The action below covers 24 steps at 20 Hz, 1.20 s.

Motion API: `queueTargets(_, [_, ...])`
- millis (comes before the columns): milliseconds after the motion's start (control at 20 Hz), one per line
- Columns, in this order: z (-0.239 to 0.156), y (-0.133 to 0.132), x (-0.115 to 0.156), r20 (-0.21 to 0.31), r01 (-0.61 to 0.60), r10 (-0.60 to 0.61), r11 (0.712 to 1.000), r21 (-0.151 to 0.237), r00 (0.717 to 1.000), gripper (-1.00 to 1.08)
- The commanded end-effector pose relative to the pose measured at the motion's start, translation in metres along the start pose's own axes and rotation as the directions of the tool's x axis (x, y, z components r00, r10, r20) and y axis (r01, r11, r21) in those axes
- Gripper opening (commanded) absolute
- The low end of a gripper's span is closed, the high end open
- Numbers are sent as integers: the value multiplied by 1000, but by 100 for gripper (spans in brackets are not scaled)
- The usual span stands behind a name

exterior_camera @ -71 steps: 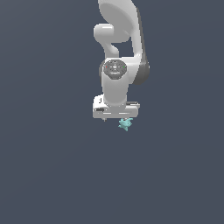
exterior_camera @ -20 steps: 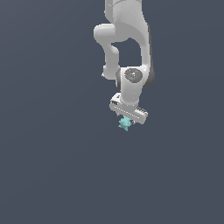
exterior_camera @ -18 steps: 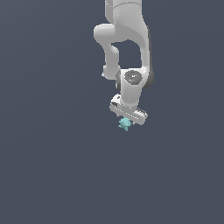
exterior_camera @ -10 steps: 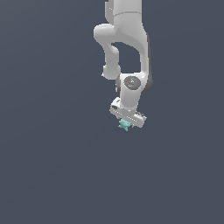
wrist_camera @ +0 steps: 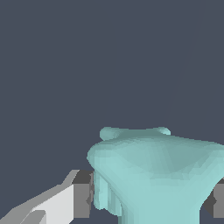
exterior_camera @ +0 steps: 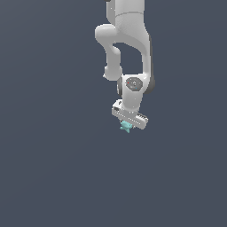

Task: Pick up the object and move it to a goal position.

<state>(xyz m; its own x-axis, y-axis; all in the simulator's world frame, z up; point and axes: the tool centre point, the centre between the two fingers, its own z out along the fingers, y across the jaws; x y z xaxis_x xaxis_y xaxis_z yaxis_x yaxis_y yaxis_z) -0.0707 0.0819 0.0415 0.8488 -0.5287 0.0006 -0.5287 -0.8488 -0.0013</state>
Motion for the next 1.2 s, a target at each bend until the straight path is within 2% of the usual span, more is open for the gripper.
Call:
queueTargets(0, [0,0,0,0,0,0,1000,0,1000,-100])
queueTargets(250, [-2,4,9,0,0,0,1000,0,1000,-100])
queueTargets(500, [-8,18,35,0,0,0,1000,0,1000,-100])
queueTargets(1150, [-36,74,148,0,0,0,1000,0,1000,-100])
